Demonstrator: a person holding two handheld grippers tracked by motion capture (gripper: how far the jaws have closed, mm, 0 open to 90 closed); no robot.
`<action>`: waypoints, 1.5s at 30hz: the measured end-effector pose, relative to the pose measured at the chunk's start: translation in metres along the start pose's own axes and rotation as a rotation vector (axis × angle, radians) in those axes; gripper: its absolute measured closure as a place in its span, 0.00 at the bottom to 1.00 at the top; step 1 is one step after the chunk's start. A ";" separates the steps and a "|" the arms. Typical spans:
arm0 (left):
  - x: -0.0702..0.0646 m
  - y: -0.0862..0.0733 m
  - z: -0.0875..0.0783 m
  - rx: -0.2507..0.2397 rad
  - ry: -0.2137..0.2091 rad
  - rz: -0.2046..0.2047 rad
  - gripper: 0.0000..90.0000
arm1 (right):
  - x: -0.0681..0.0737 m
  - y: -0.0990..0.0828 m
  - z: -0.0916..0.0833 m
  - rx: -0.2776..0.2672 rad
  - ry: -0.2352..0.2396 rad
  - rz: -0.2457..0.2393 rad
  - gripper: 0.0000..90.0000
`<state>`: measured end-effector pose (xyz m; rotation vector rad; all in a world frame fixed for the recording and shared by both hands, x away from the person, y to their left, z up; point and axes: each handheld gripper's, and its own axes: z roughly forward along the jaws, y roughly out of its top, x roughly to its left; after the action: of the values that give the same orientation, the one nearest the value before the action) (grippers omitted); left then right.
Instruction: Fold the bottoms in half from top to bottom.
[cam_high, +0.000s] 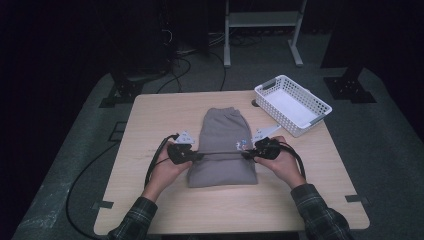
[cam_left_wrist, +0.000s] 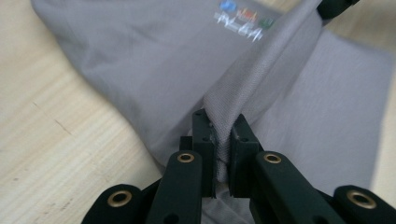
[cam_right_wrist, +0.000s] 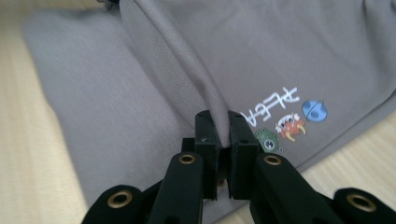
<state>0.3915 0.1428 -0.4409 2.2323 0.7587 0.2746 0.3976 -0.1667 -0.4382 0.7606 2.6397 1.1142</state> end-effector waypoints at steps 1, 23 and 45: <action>0.000 -0.001 0.004 0.007 -0.002 -0.004 0.93 | -0.001 -0.001 0.003 0.014 -0.002 0.002 0.94; -0.011 -0.010 0.014 0.117 -0.036 0.022 0.92 | 0.013 -0.011 0.020 0.140 -0.024 -0.038 0.93; -0.054 -0.031 -0.008 0.173 -0.090 0.089 0.91 | 0.055 -0.026 0.005 0.169 0.019 -0.114 0.93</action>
<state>0.3315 0.1317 -0.4555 2.4285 0.6577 0.1551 0.3426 -0.1507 -0.4584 0.6211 2.7804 0.8823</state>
